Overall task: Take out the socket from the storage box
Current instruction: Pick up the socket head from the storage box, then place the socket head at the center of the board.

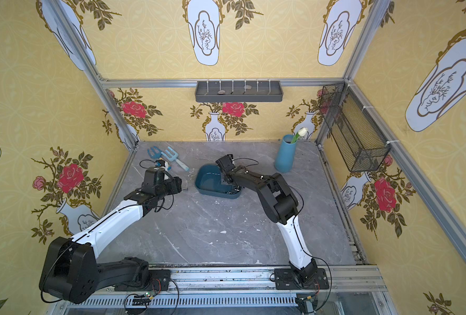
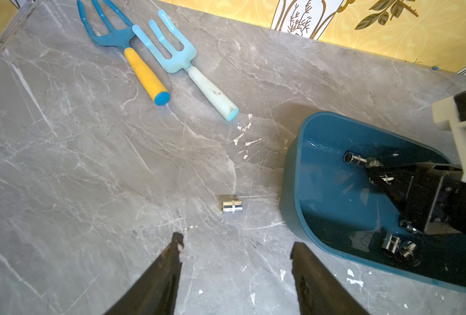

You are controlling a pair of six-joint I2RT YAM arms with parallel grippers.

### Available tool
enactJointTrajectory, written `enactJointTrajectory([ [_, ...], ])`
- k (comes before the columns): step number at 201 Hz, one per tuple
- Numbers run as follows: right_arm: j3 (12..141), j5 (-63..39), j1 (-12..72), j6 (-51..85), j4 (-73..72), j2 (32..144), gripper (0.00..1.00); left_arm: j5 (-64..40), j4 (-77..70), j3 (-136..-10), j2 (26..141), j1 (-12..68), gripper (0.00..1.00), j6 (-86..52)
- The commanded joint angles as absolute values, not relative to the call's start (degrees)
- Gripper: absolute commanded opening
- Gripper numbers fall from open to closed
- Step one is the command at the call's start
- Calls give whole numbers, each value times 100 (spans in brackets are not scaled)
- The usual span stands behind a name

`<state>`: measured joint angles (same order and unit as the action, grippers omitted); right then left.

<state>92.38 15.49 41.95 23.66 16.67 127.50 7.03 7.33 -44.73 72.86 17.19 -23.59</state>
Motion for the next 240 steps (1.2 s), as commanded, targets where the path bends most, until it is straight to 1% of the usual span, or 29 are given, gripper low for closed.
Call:
enactJointTrajectory([
  [1, 9233, 1599, 4238, 2202, 1695, 12595, 25, 696, 606, -4461, 7268, 1715, 69, -2294],
  [60, 8736, 1558, 4395, 1950, 1662, 11720, 24, 688, 625, -4454, 7222, 1718, 69, -2310],
  [93, 8299, 1767, 4399, 1868, 1792, 11039, 24, 659, 643, -4461, 7242, 1719, 69, -2303],
  [119, 7905, 1938, 4298, 1837, 1909, 10579, 24, 635, 691, -4479, 7247, 1714, 70, -2296],
  [146, 7259, 1893, 4043, 1876, 1792, 10199, 24, 610, 703, -4487, 7246, 1721, 70, -2305],
  [186, 6386, 1591, 3514, 2046, 1484, 10020, 24, 589, 760, -4500, 7269, 1714, 71, -2319],
  [240, 6169, 1399, 3247, 2069, 1165, 10371, 24, 563, 783, -4515, 7280, 1720, 71, -2330],
])
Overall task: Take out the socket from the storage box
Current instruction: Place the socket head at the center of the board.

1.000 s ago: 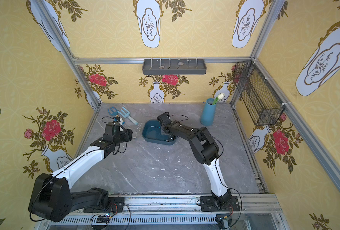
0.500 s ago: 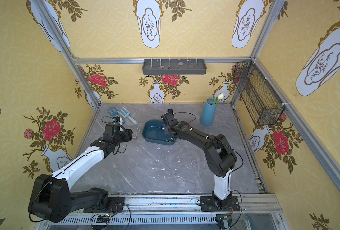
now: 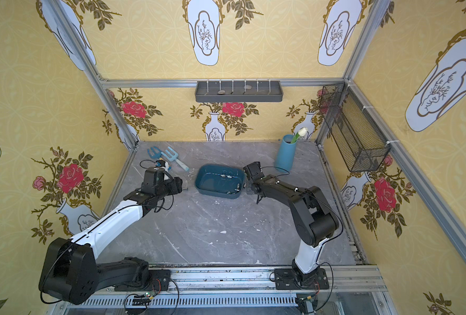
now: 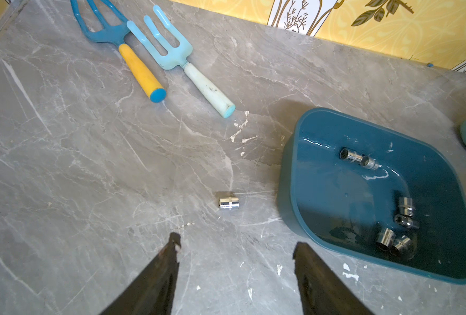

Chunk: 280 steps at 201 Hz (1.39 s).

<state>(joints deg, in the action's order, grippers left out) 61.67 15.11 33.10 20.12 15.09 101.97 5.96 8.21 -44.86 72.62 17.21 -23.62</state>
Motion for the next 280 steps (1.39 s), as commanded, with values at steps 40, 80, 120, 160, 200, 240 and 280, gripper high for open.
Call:
enactJointTrajectory([
  [40, 6208, 1329, 3217, 2065, 1037, 10660, 24, 577, 831, -4526, 7229, 1714, 71, -2338],
  [80, 6140, 1343, 3208, 2122, 957, 10670, 34, 582, 845, -4513, 7207, 1720, 71, -2341],
  [120, 6100, 1395, 3206, 2157, 966, 10601, 48, 576, 844, -4510, 7198, 1720, 71, -2359],
  [160, 6110, 1509, 3208, 2121, 1065, 10391, 55, 547, 848, -4528, 7198, 1722, 71, -2347],
  [200, 6186, 1555, 3207, 2066, 1236, 10087, 56, 456, 845, -4604, 7266, 1722, 72, -2340],
  [240, 6254, 1472, 3208, 2019, 1435, 9730, 57, -2, 810, -4826, 7459, 1770, 72, -2204],
  [280, 6241, 1216, 3208, 2056, 1619, 9248, 57, -289, 815, -5394, 7935, 2156, 73, -2000],
])
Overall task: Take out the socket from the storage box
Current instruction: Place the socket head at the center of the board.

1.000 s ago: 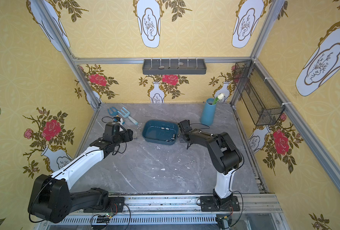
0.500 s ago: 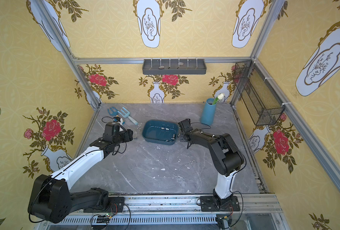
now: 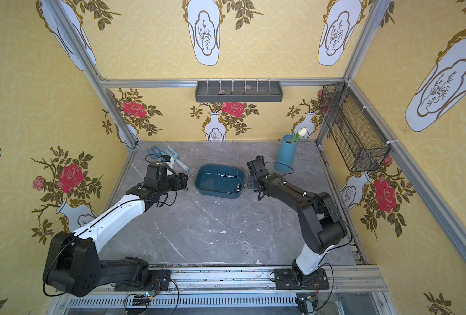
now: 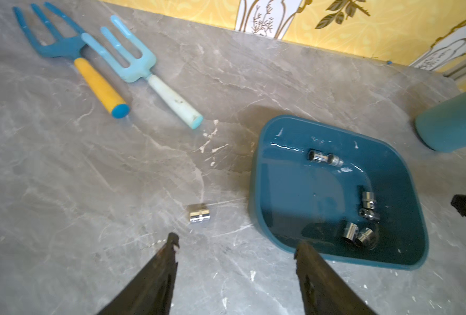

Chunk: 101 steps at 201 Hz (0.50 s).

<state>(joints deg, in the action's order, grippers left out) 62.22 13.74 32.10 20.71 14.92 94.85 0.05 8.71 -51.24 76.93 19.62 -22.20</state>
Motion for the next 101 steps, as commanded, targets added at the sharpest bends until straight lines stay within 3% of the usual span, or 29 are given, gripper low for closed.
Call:
enactJointTrajectory([
  [1, 6241, 1210, 3208, 2056, 1618, 9234, 57, -294, 812, -5413, 7954, 2177, 73, -1993],
  [101, 5940, 669, 3122, 2267, 1690, 8481, 59, -476, 827, -7292, 10204, 3383, 73, -1812],
])
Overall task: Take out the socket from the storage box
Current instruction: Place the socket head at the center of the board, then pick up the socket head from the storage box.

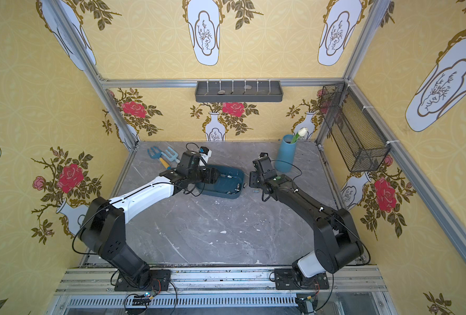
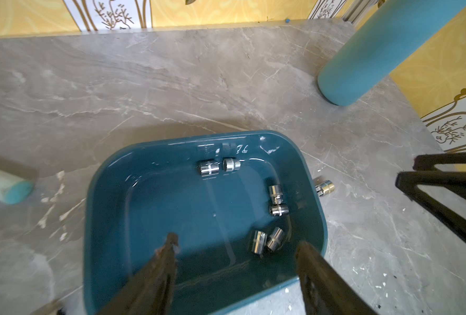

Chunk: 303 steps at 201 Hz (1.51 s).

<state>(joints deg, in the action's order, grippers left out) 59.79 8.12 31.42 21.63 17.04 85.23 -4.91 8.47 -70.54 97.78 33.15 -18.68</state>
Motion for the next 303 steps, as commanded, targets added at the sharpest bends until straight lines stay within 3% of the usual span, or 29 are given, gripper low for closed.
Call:
enactJointTrajectory([
  [1, 5940, 669, 3121, 2267, 1693, 8481, 59, -480, 818, -7298, 10231, 3384, 73, -1807],
  [141, 5692, 440, 3102, 2314, 1488, 8429, 59, 180, 397, -8193, 12050, 3378, 70, -1626],
  [303, 5550, 413, 3102, 2294, 1270, 8429, 60, 464, 796, -8727, 12555, 3384, 65, -2320],
])
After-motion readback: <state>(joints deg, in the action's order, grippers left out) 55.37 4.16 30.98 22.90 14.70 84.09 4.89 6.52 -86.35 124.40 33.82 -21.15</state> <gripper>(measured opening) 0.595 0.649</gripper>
